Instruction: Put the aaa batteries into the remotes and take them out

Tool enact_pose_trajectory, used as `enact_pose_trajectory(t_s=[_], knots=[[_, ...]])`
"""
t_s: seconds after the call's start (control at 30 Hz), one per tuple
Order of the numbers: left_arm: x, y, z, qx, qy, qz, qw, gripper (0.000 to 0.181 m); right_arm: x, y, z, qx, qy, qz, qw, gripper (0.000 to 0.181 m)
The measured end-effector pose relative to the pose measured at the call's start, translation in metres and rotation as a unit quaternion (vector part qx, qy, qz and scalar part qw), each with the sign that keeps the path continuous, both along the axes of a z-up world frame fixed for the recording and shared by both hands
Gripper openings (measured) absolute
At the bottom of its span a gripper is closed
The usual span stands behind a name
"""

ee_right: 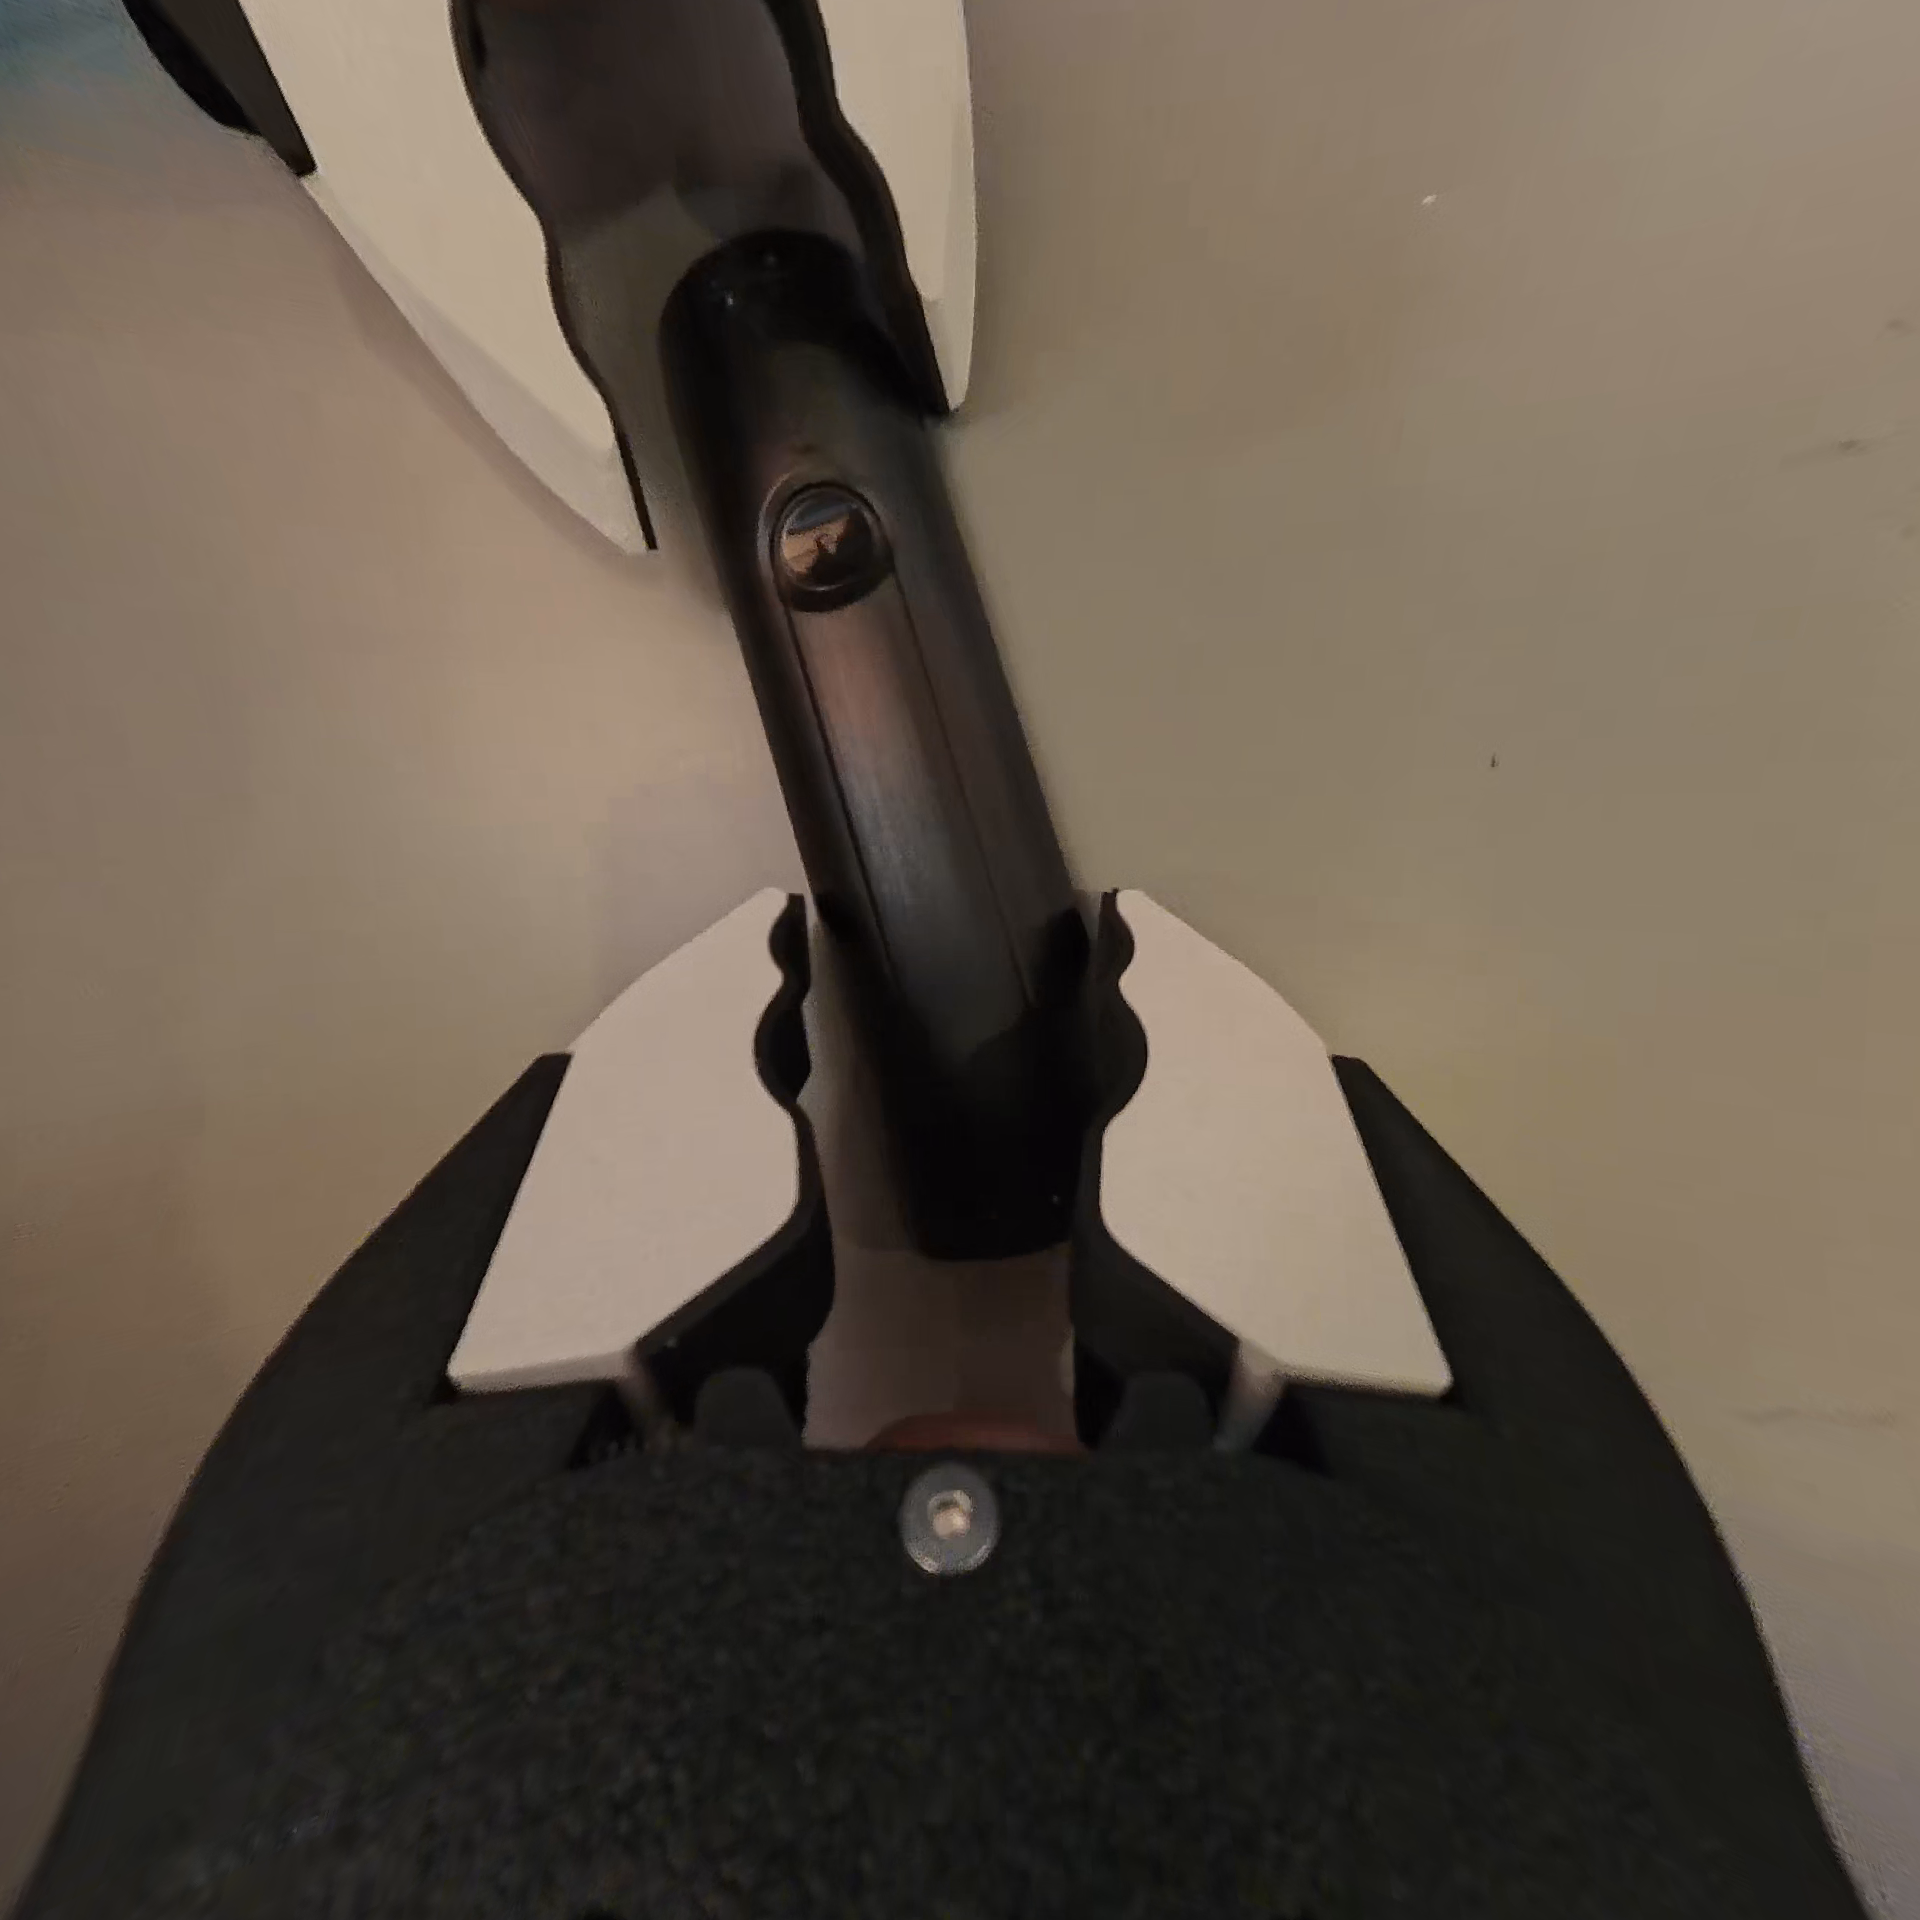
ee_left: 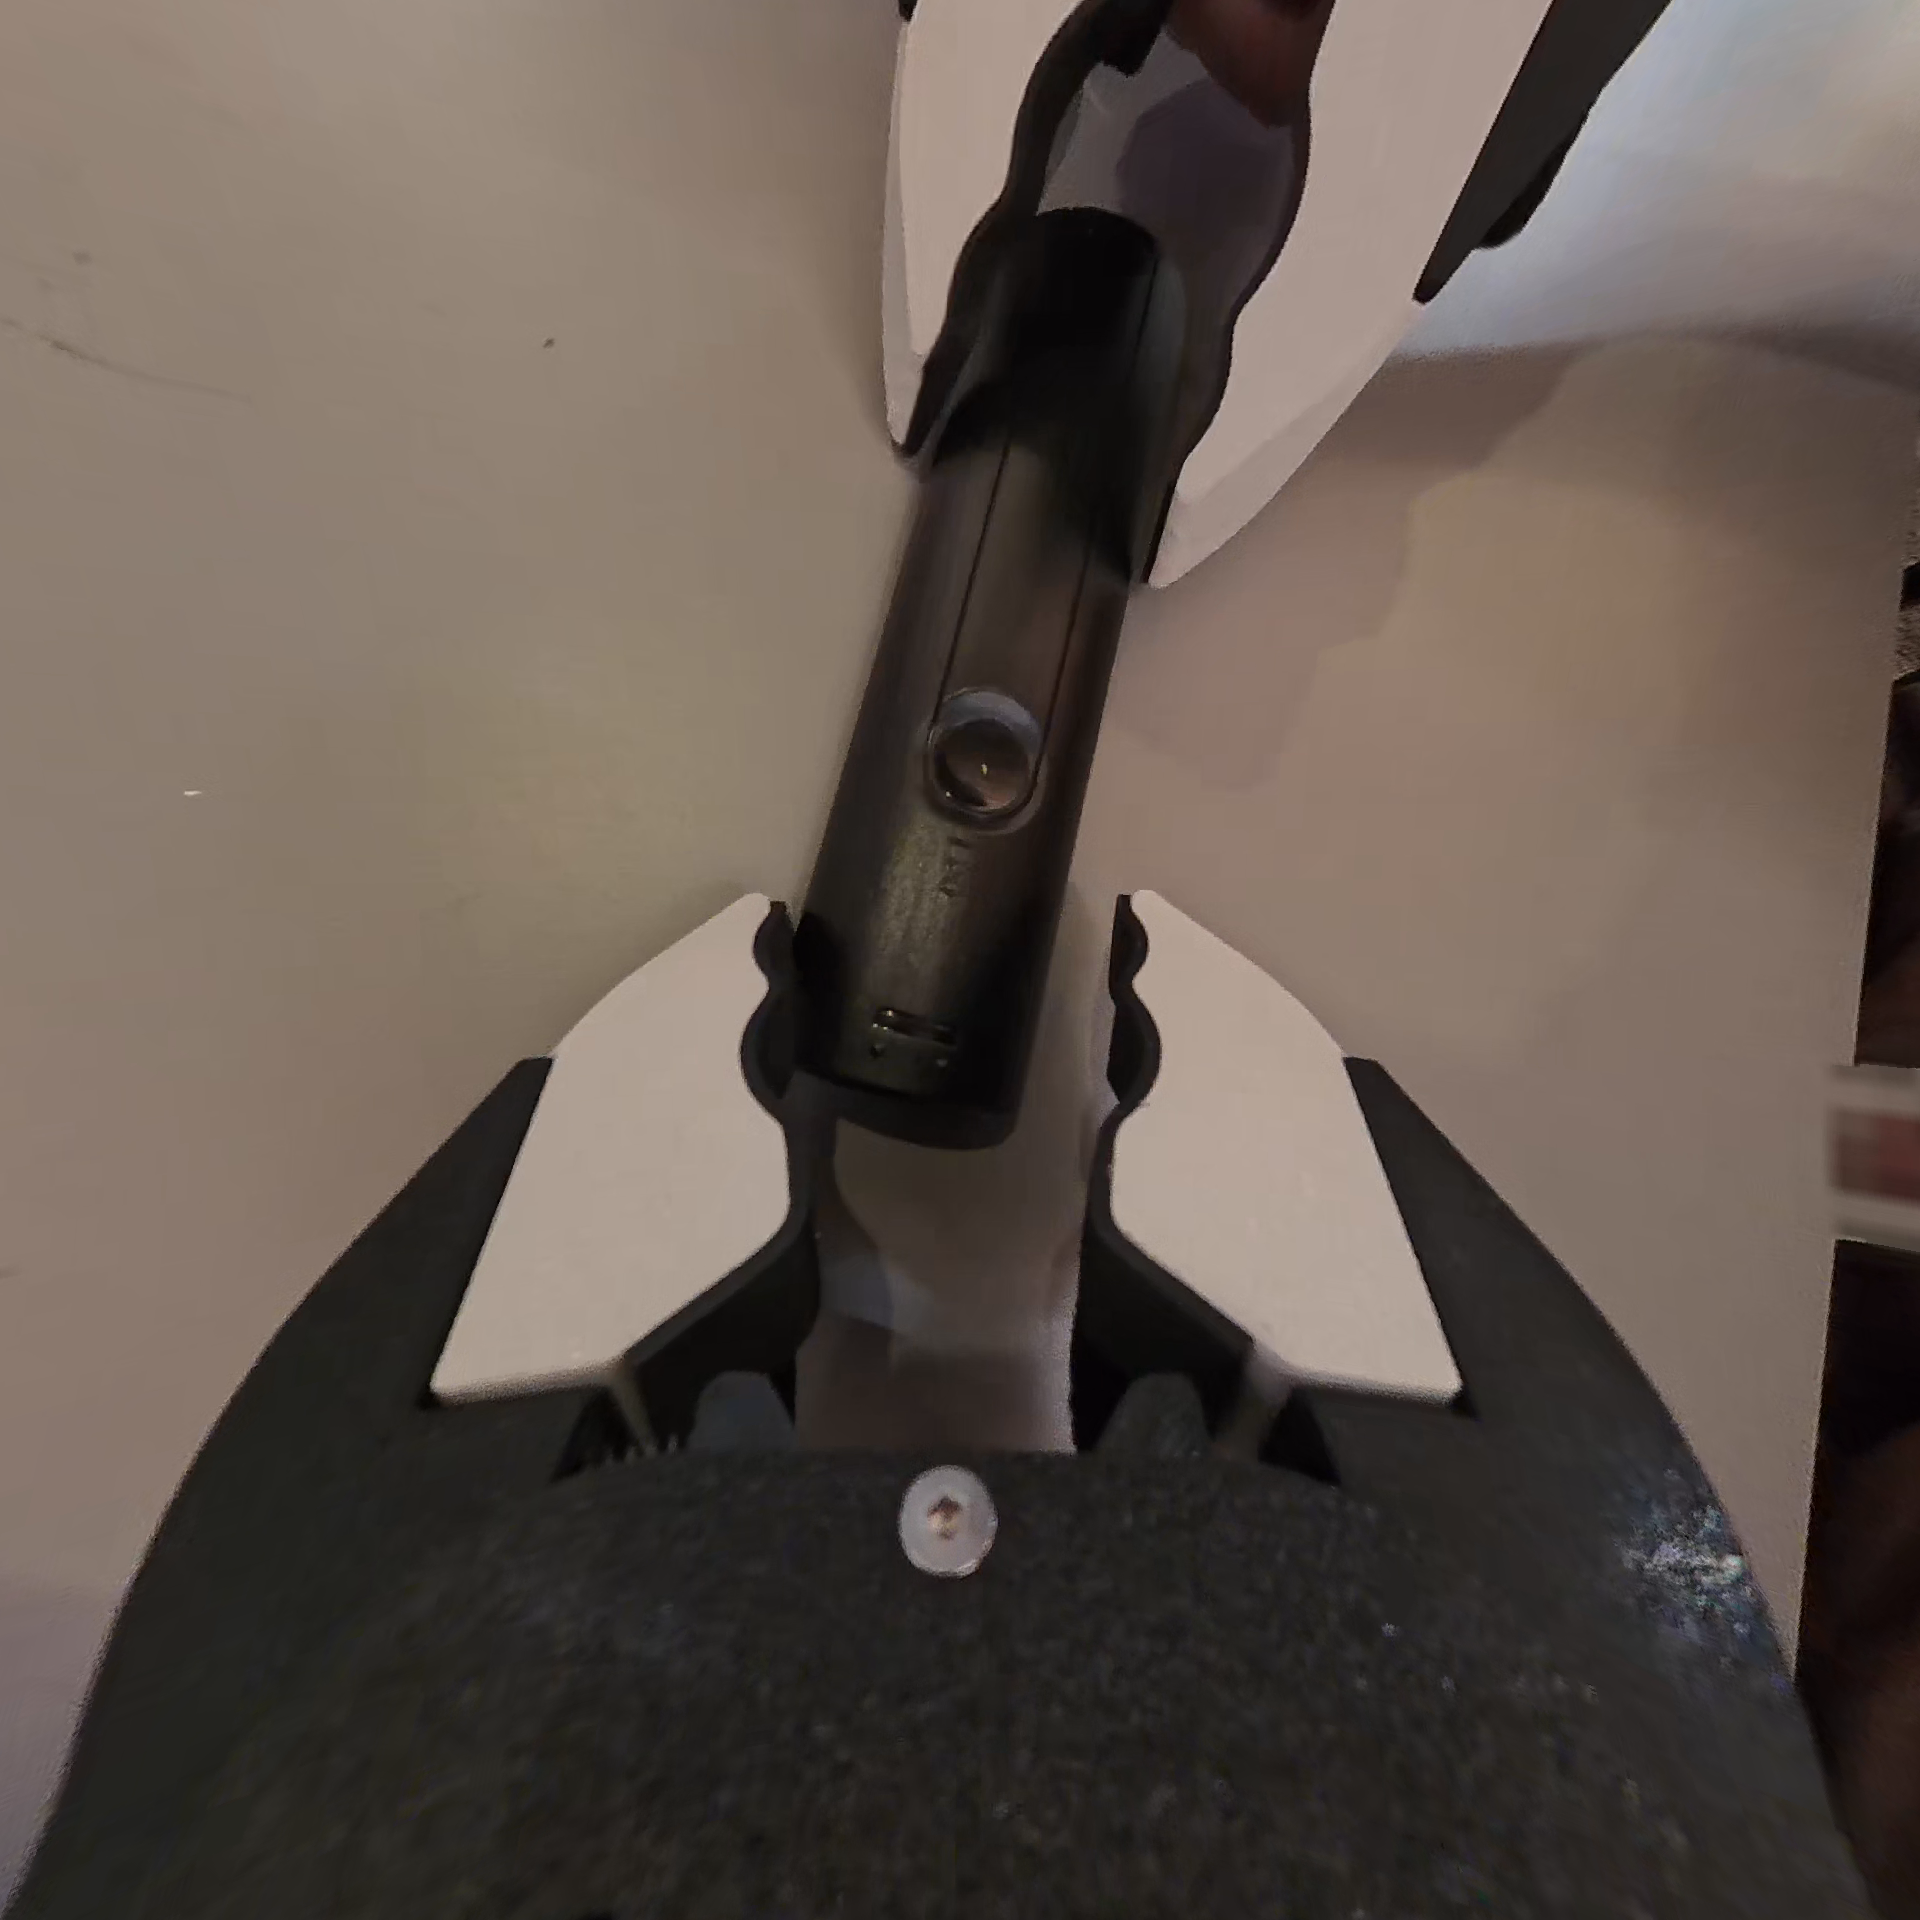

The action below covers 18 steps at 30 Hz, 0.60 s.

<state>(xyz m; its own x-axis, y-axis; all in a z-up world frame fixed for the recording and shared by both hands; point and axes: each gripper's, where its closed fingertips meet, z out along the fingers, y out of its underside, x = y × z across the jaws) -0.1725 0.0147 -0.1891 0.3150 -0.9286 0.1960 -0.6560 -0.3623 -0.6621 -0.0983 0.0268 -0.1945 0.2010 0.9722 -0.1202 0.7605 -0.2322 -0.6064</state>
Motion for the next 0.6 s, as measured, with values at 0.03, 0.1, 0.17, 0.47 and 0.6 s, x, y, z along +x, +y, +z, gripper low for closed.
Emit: enact_pose_trajectory(t_s=[0.03, 0.1, 0.17, 0.47, 0.6], knots=[[0.0, 0.0, 0.0, 0.001, 0.0, 0.001, 1.0, 0.058, 0.0, -0.001, 0.001, 0.002, 0.006, 0.0, 1.0, 0.052], [0.0, -0.001, 0.008, -0.004, -0.016, 0.009, 1.0, 0.056, 0.001, -0.003, 0.011, 0.018, 0.023, -0.007, 1.0, 0.053], [0.003, -0.011, 0.041, -0.03, -0.069, 0.019, 0.997, 0.056, 0.004, -0.012, 0.033, 0.046, 0.058, -0.029, 0.997, 0.053], [-0.201, 0.037, 0.136, 0.096, 0.0, 0.36, 0.928, 0.07, 0.003, -0.095, 0.066, 0.117, 0.226, -0.12, 0.96, 0.057], [-0.279, 0.092, 0.085, 0.076, 0.091, 0.457, 0.881, 0.075, 0.008, -0.101, 0.066, 0.123, 0.219, -0.106, 0.962, 0.056]])
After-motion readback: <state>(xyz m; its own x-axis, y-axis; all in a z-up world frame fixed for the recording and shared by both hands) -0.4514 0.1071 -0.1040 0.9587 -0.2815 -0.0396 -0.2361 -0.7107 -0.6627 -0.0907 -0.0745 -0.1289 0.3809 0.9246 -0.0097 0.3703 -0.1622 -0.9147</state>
